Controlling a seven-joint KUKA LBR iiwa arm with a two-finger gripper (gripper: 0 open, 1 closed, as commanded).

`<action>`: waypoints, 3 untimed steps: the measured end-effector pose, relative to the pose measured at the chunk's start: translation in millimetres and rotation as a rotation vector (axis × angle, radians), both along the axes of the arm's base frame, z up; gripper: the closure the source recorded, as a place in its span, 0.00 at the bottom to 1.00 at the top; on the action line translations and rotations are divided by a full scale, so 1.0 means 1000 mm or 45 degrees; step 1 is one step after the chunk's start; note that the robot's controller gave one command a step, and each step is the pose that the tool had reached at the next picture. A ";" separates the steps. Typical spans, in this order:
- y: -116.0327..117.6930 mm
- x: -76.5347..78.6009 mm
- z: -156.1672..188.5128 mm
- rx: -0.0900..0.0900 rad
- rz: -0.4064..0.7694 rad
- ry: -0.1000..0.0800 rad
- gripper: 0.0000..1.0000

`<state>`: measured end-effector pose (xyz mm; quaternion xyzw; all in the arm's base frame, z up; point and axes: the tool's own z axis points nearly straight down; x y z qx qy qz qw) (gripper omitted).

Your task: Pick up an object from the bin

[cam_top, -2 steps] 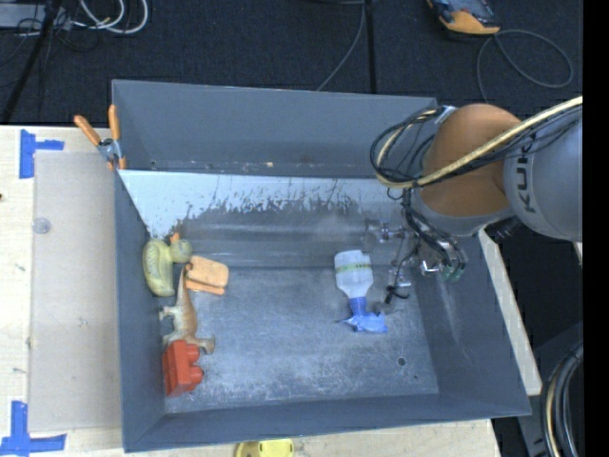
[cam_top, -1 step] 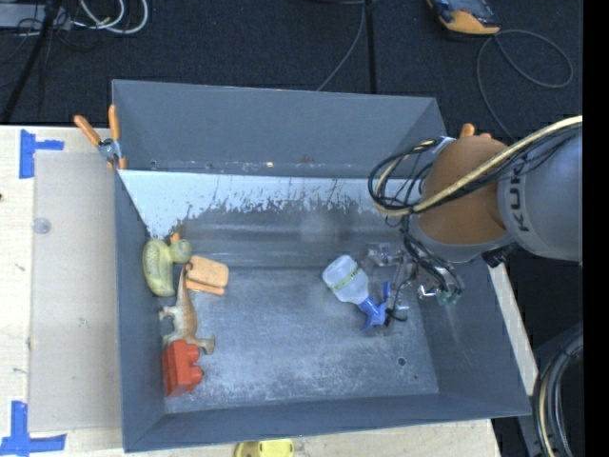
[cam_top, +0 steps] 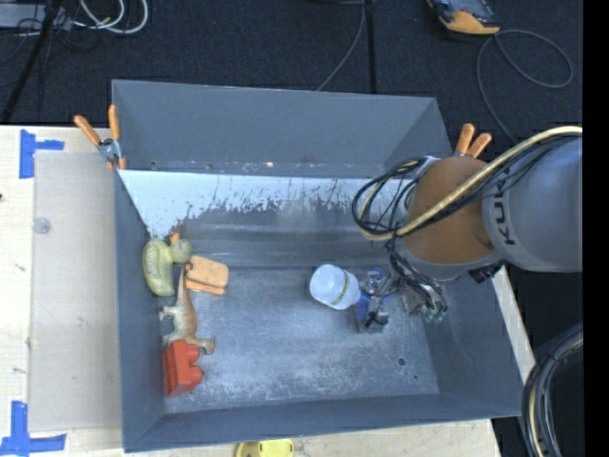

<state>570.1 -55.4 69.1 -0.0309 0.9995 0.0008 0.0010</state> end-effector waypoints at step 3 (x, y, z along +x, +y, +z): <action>0.004 0.007 0.118 0.000 -0.012 0.000 1.00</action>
Offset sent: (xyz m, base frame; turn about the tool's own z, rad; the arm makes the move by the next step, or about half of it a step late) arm 0.0067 0.0048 0.1188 0.0115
